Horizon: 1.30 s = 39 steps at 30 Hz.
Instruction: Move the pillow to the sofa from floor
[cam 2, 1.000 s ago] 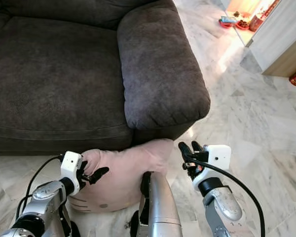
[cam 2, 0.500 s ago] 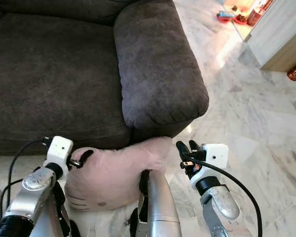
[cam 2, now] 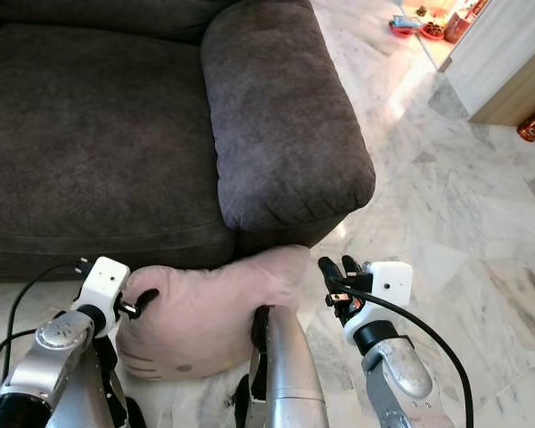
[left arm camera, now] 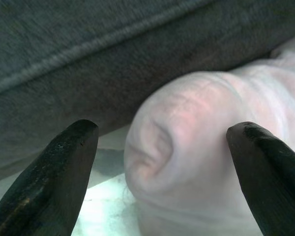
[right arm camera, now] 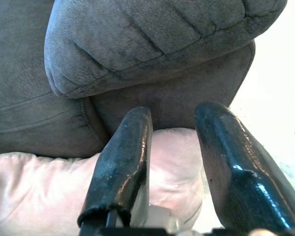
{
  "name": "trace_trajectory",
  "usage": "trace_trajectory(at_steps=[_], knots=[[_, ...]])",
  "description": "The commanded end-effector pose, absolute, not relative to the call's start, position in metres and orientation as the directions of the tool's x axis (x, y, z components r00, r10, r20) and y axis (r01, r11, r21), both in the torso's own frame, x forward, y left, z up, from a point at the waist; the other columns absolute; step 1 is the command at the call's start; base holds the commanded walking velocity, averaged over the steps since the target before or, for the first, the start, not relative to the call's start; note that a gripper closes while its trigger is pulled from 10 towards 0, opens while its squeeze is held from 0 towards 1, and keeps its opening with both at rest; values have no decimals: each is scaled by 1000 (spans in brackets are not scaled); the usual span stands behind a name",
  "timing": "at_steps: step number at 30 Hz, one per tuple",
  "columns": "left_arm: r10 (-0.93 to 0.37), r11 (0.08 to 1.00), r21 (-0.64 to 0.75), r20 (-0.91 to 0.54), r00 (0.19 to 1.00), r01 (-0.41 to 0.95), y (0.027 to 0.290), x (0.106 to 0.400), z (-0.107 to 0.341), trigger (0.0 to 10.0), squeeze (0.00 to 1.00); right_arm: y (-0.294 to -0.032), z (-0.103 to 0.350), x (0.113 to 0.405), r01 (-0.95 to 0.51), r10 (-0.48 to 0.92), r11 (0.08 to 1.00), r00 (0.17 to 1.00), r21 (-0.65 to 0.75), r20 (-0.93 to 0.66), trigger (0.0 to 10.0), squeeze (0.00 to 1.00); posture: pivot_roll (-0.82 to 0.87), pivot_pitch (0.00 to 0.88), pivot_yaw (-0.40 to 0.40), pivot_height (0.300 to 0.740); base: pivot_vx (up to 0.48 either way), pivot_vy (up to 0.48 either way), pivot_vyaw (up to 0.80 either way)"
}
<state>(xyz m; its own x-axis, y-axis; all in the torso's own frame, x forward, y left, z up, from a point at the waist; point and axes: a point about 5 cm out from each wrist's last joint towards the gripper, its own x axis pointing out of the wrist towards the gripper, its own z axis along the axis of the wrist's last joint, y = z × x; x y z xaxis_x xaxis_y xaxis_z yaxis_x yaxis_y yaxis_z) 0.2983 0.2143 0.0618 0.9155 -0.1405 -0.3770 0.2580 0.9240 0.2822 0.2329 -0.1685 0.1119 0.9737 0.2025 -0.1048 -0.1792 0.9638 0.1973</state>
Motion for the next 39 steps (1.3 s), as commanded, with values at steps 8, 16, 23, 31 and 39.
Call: trace_trajectory(at_steps=[8, 16, 23, 31, 39], knots=[[-168, 947, 185, -417, 893, 264, 208, 302, 37, 10000, 0, -175, 112, 228, -160, 183, 970, 976, 185, -118, 10000, 0, -123, 238, -250, 513, 0, 0, 0], [-109, 945, 229, -455, 884, 234, 222, 304, 30, 10000, 0, -178, 112, 225, -154, 178, 972, 976, 179, -124, 10000, 0, -130, 249, -255, 513, 0, 0, 0], [-105, 964, 170, -461, 881, 204, 225, 303, 24, 10000, 0, -178, 114, 223, -154, 178, 972, 976, 179, -126, 10000, 0, -143, 254, -256, 513, 0, 0, 0], [-123, 979, 94, -431, 894, 180, 219, 306, 24, 10000, 0, -182, 115, 219, -145, 169, 975, 977, 170, -133, 10000, 0, -162, 261, -262, 513, 0, 0, 0], [-159, 984, 8, -394, 905, 176, 214, 310, 28, 10000, 0, -183, 116, 216, -144, 167, 976, 977, 164, -136, 10000, 0, -169, 265, -265, 513, 0, 0, 0]])
